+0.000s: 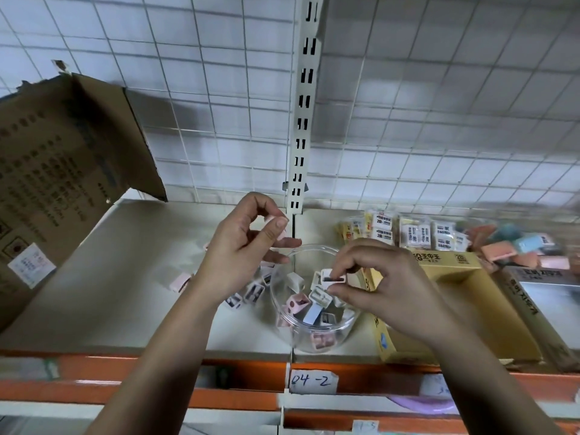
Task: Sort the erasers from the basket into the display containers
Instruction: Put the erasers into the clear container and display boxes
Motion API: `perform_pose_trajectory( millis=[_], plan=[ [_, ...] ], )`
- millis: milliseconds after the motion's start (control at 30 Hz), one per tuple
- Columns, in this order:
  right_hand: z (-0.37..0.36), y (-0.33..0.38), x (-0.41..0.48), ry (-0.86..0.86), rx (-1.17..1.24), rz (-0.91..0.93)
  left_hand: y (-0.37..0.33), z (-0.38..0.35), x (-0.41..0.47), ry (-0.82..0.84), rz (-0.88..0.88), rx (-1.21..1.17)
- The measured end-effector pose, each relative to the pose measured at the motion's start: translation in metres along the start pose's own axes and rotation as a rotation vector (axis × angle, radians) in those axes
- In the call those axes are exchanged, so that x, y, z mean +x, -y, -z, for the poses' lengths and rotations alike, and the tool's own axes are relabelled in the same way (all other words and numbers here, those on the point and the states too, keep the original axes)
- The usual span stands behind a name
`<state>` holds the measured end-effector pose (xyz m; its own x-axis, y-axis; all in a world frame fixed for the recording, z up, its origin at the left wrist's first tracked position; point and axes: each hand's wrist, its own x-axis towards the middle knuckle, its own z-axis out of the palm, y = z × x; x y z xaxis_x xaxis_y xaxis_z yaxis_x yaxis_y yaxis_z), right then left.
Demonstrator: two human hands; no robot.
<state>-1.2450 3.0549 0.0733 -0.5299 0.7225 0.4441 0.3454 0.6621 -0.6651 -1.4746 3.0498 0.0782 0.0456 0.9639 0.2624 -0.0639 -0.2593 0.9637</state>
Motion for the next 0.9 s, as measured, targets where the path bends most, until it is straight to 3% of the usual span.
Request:
perform_pose_trajectory(
  millis=[233, 467, 600, 733, 900],
  plan=[
    [0.015, 0.001, -0.013, -0.139, 0.002, 0.010, 0.005, -0.005, 0.000, -0.026, -0.029, 0.082],
    [0.019, -0.009, -0.029, -0.196, -0.027, -0.060, 0.006, -0.005, -0.004, 0.121, -0.092, 0.383],
    [0.019, -0.013, -0.036, -0.213, -0.042, -0.095, 0.001, -0.011, -0.007, 0.138, -0.072, 0.371],
    [0.020, -0.013, -0.039, -0.238, -0.045, -0.142, 0.001, -0.015, -0.007, 0.181, -0.192, 0.440],
    [0.019, -0.014, -0.041, -0.250, -0.067, -0.169, 0.006, -0.023, -0.006, 0.247, -0.221, 0.549]
  ],
)
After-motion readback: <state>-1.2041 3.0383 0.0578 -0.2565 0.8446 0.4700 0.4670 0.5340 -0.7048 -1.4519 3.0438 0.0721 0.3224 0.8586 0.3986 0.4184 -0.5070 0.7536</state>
